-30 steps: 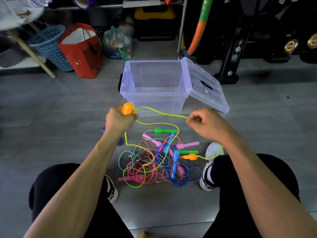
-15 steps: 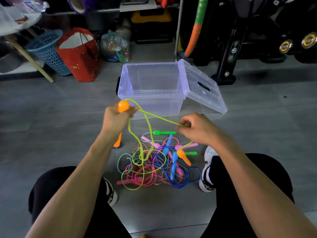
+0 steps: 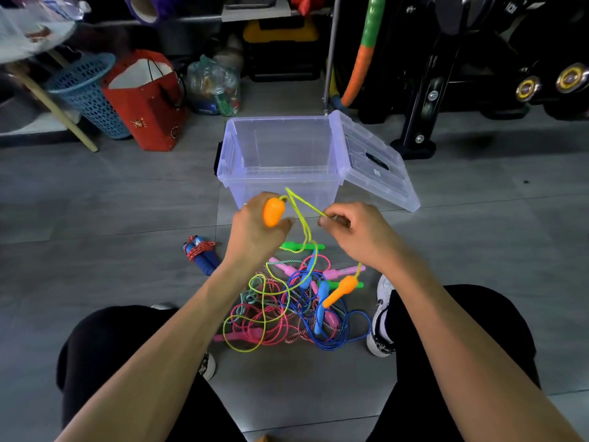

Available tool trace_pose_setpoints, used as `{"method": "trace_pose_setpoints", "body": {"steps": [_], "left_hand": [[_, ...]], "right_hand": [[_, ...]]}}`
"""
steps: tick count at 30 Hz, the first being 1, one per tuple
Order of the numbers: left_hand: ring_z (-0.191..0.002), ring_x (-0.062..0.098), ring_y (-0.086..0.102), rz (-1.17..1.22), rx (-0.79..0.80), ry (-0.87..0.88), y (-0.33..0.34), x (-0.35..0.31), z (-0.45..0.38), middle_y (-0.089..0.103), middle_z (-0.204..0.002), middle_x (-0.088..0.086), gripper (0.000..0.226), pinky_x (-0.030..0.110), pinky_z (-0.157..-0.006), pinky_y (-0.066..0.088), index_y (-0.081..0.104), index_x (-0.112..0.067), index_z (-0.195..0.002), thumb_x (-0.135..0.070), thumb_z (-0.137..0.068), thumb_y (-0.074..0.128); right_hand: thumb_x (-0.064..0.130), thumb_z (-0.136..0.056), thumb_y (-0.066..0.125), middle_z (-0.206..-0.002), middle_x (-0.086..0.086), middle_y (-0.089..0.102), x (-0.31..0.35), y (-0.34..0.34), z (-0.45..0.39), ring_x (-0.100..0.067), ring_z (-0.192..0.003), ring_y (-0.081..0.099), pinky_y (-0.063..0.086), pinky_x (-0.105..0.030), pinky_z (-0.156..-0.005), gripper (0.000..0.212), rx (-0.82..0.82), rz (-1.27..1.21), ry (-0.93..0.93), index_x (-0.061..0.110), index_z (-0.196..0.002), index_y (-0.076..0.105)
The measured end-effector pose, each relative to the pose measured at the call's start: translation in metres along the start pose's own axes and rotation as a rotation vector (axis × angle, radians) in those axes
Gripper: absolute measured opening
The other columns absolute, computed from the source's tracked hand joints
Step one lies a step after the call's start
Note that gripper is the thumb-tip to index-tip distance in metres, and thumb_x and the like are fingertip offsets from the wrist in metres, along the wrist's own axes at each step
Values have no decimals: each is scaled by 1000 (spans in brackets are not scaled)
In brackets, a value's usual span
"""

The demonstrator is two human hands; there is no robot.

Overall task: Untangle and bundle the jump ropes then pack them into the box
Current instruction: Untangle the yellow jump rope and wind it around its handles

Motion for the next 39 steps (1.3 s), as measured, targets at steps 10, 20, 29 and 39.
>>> {"method": "trace_pose_setpoints", "body": {"steps": [10, 20, 29, 39], "left_hand": [[-64, 10, 58, 63, 247, 141, 26, -19, 9, 67, -76, -3, 14, 22, -60, 45, 68, -13, -92, -15, -80, 76], [-57, 23, 43, 65, -12, -514, -30, 100, -22, 48, -47, -3, 12, 24, -54, 39, 58, -14, -64, -15, -71, 68], [-59, 1, 59, 158, 475, 37, 41, -5, 18, 63, -74, -10, 14, 14, -54, 43, 68, -15, -92, -21, -82, 76], [-41, 12, 33, 532, 182, -289, 6, 30, 0, 47, -54, -1, 22, 24, -47, 30, 53, -10, -70, -11, -85, 69]], "right_hand": [[28, -92, 64, -55, -2, 52, 14, 12, 0, -10, -50, 38, 29, -25, -50, 18, 93, -8, -30, 18, -78, 69], [20, -87, 63, -57, 7, 55, -15, -25, 5, -4, -52, 45, 38, -19, -55, 14, 22, 15, 102, 17, -74, 66], [27, -94, 61, -55, 4, 48, 6, 17, 7, -10, -52, 39, 31, -28, -52, 19, 171, -8, -26, 21, -76, 66], [22, -89, 64, -79, 4, 67, -1, 14, 8, -10, -70, 61, 45, -22, -63, 8, 161, 48, 1, 19, -82, 64]]}}
Point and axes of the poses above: each hand's wrist, its own z-axis away from the middle knuckle, its own y-axis out of the palm, x = y × z, the point moved 10 cm from there along -z, towards the middle knuckle
